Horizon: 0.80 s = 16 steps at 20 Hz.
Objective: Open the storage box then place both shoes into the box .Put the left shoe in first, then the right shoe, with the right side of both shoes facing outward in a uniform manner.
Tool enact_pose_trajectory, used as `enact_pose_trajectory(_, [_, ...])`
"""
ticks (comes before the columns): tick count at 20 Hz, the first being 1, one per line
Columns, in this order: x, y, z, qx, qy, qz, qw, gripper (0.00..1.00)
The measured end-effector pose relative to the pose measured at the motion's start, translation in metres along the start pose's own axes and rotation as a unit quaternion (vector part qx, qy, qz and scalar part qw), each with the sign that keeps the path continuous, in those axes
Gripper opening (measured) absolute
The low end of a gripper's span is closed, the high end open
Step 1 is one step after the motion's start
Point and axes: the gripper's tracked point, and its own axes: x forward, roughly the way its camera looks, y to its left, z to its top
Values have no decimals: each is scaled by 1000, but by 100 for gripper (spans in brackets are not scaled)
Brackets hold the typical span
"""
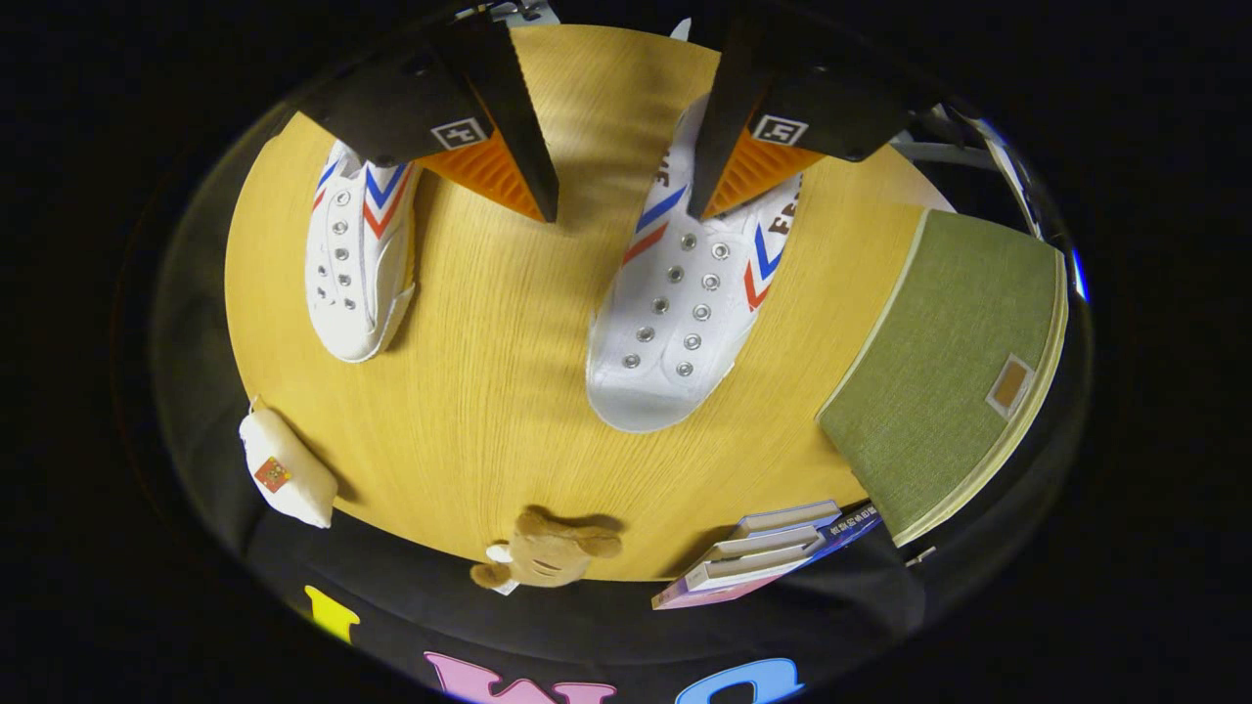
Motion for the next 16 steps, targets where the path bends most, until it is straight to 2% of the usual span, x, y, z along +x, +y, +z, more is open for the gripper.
enact_pose_trajectory(2, [2, 10, 2, 1, 1, 17, 1000, 66])
enact_pose_trajectory(3, [2, 15, 1, 0, 2, 24, 1000, 50])
enact_pose_trajectory(5, [2, 18, 2, -4, -3, 29, 1000, 27])
enact_pose_trajectory(7, [2, 18, 1, 4, -3, 39, 999, 24])
enact_pose_trajectory(10, [5, 16, 0, 70, 0, 62, 996, 18])
enact_pose_trajectory(11, [5, 16, 2, 79, -1, 71, 994, 9])
enact_pose_trajectory(13, [2, 15, 1, 79, -4, 77, 994, 6])
enact_pose_trajectory(16, [-1, 15, 5, 98, -19, 70, 993, 6])
